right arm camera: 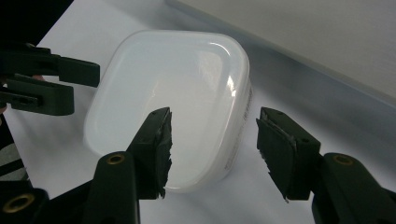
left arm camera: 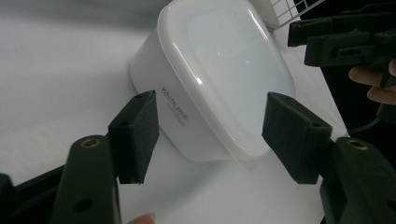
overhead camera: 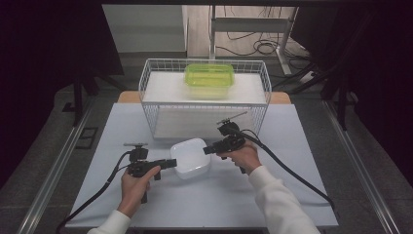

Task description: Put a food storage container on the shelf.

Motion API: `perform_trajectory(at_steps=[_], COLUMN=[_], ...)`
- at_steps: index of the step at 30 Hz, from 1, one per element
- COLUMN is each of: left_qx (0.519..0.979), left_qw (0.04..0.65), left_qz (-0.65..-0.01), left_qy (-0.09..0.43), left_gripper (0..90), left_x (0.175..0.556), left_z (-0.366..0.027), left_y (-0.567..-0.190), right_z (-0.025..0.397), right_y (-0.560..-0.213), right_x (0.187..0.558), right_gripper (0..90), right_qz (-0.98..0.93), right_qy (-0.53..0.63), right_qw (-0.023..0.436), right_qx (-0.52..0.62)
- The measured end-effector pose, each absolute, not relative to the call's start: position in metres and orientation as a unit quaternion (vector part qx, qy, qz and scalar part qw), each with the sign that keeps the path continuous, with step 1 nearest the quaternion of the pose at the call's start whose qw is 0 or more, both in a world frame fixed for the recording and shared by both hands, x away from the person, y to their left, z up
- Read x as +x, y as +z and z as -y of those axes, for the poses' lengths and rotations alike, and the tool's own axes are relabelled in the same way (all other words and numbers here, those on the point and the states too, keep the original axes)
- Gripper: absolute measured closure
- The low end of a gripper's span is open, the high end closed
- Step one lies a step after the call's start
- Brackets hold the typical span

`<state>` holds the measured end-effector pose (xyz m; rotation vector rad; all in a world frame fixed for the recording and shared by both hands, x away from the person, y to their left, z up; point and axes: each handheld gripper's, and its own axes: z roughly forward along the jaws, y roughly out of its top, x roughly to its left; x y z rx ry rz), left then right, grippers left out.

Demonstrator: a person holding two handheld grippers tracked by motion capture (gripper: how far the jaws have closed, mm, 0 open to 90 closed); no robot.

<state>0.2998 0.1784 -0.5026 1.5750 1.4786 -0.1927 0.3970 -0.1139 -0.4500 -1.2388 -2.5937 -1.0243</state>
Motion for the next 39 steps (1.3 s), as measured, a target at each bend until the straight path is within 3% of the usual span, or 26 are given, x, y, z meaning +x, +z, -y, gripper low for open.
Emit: perform_trajectory(at_steps=[18,22,27,39], left_qx=[0.629,0.626,0.624,0.616], left_qw=[0.469,0.477,0.48,0.488], left_qz=[-0.61,-0.606,-0.607,-0.605], left_qy=[-0.111,-0.117,-0.113,-0.126], left_gripper=[49.7,58.3,62.7,71.0], left_x=[0.311,0.31,0.309,0.305], left_z=[-0.177,-0.176,-0.177,-0.178], left_y=[-0.514,-0.514,-0.512,-0.508], right_z=[0.102,0.1,0.101,0.114], right_y=[-0.466,-0.469,-0.47,-0.466], right_x=[0.414,0.414,0.417,0.413], right_gripper=[48.1,53.6,58.1,69.0], right_qz=[0.849,0.846,0.835,0.825], right_qy=[-0.311,-0.312,-0.309,-0.314], right_qw=[0.068,0.084,0.116,0.134], right_qx=[-0.421,-0.423,-0.44,-0.45])
